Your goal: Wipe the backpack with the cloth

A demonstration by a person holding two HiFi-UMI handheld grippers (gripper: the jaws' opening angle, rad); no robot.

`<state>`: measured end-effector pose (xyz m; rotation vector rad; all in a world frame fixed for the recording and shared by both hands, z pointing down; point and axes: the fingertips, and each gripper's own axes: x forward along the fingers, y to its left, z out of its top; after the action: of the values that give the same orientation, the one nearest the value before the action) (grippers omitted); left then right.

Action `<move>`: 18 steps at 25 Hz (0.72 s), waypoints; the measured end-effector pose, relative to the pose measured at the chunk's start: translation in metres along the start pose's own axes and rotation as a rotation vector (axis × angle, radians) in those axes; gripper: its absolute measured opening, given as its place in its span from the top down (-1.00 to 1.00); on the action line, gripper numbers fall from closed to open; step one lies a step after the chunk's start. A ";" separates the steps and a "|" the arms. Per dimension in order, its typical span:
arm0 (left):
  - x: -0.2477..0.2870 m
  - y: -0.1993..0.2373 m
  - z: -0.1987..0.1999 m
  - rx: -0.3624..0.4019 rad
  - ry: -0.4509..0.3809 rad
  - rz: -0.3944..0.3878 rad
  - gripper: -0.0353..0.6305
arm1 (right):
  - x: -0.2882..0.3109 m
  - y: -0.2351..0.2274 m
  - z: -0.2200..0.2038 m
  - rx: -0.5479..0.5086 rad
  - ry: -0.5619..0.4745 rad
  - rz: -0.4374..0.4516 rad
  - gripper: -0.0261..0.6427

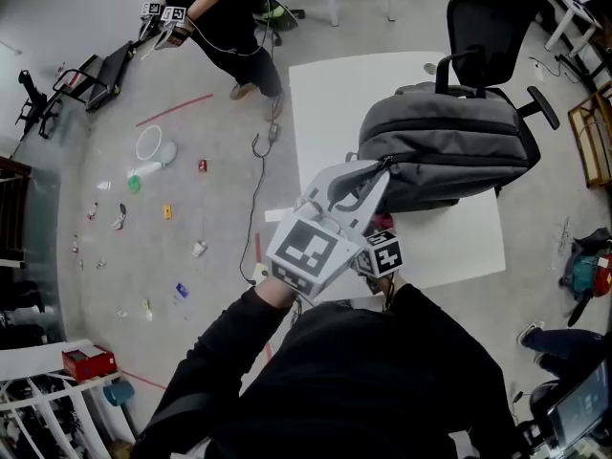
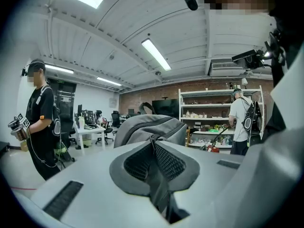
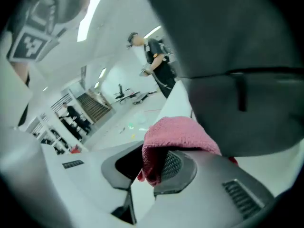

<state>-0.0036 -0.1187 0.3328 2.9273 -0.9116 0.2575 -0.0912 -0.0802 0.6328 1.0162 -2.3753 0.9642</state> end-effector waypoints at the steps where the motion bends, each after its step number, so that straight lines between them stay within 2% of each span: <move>1: 0.000 0.000 0.000 0.000 0.000 0.005 0.80 | 0.005 0.019 -0.001 -0.071 0.022 0.046 0.72; 3: 0.002 0.000 0.000 0.001 0.001 0.020 0.80 | 0.008 0.033 -0.007 -0.161 0.060 0.085 0.72; 4: 0.003 0.000 0.000 0.000 0.002 0.031 0.80 | 0.007 0.026 -0.011 -0.164 0.073 0.079 0.72; 9: 0.005 0.000 -0.003 -0.022 -0.002 0.101 0.80 | -0.033 -0.080 -0.020 0.080 0.022 -0.056 0.72; 14: 0.004 0.003 -0.005 -0.049 -0.008 0.201 0.80 | -0.110 -0.190 -0.035 0.208 -0.030 -0.249 0.72; 16: 0.006 0.002 -0.004 -0.054 -0.017 0.236 0.80 | -0.142 -0.228 -0.038 0.283 -0.074 -0.308 0.72; 18: 0.011 0.002 0.000 -0.062 -0.020 0.263 0.80 | -0.170 -0.261 -0.036 0.308 -0.102 -0.348 0.72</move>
<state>0.0048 -0.1265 0.3349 2.7542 -1.2845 0.2087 0.2182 -0.1037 0.6764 1.5655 -2.0626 1.1837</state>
